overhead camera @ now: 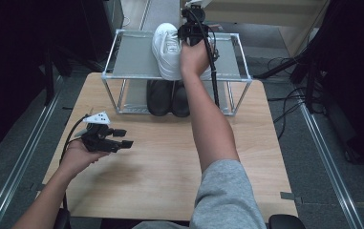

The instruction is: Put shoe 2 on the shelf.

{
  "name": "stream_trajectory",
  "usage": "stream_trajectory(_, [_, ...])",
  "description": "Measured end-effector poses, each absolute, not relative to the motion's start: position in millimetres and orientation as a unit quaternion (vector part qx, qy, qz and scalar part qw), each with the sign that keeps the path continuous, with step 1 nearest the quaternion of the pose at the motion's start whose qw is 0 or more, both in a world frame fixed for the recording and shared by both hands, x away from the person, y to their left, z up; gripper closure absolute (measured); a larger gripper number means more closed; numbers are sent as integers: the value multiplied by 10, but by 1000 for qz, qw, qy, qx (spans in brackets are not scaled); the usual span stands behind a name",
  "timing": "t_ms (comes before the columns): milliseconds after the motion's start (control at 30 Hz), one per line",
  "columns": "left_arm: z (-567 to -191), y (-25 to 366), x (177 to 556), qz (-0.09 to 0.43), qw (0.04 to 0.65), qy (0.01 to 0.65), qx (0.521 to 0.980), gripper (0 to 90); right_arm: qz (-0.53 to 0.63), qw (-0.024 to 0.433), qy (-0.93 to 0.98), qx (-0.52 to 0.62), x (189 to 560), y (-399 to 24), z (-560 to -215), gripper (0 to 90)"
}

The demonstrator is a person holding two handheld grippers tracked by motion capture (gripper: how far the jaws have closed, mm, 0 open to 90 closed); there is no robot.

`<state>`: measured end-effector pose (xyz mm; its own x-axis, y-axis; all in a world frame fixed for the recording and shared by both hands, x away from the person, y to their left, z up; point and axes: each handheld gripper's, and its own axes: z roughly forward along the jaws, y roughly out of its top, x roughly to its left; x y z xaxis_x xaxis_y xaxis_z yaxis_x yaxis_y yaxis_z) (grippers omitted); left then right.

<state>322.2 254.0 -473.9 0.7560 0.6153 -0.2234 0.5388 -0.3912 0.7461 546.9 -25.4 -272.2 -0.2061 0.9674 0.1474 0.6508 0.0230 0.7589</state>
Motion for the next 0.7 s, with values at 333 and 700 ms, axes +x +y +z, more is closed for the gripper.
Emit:
stream_trajectory(333, [-4755, 2497, 3236, 41, 421, 346, 837, 382, 389, 203, 697, 567, 5395, -352, -2681, 543])
stream_trajectory(700, [-4767, 2430, 3259, 38, 416, 345, 841, 382, 423, 181, 720, 519, 5081, -628, -2536, 564])
